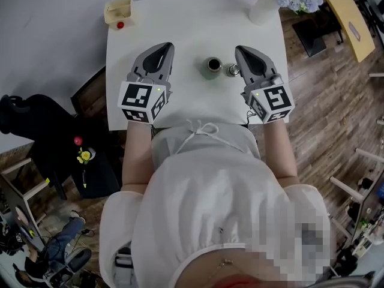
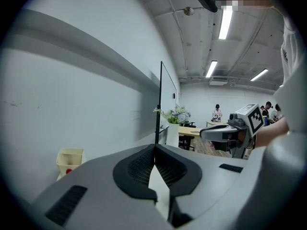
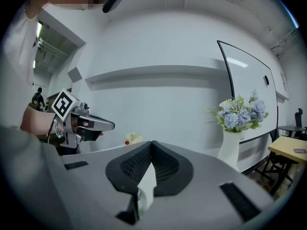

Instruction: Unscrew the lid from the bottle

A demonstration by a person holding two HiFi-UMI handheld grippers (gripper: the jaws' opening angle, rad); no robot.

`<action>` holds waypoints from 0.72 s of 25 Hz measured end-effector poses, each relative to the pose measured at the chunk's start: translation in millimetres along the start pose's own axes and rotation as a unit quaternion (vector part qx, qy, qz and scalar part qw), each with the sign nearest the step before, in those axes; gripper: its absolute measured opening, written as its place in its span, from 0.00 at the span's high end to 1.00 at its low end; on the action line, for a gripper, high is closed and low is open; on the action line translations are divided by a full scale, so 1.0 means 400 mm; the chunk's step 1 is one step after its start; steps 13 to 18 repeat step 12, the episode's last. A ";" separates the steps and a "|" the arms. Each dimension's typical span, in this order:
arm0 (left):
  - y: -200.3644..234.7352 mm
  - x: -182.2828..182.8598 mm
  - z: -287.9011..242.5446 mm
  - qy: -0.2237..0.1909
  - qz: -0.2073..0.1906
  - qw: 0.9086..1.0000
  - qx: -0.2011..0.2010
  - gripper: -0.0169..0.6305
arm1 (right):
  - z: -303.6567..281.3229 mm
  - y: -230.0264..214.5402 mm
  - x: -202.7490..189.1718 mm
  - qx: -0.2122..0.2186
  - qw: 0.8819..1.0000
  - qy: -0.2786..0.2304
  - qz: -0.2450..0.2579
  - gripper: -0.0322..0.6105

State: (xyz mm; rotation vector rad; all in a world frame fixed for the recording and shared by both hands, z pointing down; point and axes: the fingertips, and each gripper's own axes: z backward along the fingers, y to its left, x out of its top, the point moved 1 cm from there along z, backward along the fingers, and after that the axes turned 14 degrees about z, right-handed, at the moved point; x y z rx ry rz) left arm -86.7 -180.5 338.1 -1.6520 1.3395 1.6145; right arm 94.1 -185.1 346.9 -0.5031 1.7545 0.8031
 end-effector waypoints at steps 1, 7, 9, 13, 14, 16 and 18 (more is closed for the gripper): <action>0.001 -0.004 -0.002 0.002 0.002 1.000 0.001 0.94 | 0.002 0.000 -0.003 -0.002 1.000 0.000 -0.003 0.95; 0.003 -0.016 -0.011 0.011 0.013 1.000 0.009 0.94 | 0.014 0.001 -0.009 -0.005 1.000 -0.006 -0.010 0.95; 0.000 -0.021 -0.012 0.013 0.014 1.000 0.009 0.94 | 0.018 0.001 -0.009 -0.007 1.000 -0.008 -0.012 0.95; -0.002 -0.029 -0.012 0.018 0.017 1.000 0.011 0.94 | 0.024 -0.001 -0.010 -0.009 1.000 -0.008 -0.012 0.95; -0.002 -0.029 -0.012 0.018 0.017 1.000 0.011 0.94 | 0.024 -0.001 -0.010 -0.009 1.000 -0.008 -0.012 0.95; -0.002 -0.029 -0.012 0.018 0.017 1.000 0.011 0.94 | 0.024 -0.001 -0.010 -0.009 1.000 -0.008 -0.012 0.95; -0.002 -0.029 -0.012 0.018 0.017 1.000 0.011 0.94 | 0.024 -0.001 -0.010 -0.009 1.000 -0.008 -0.012 0.95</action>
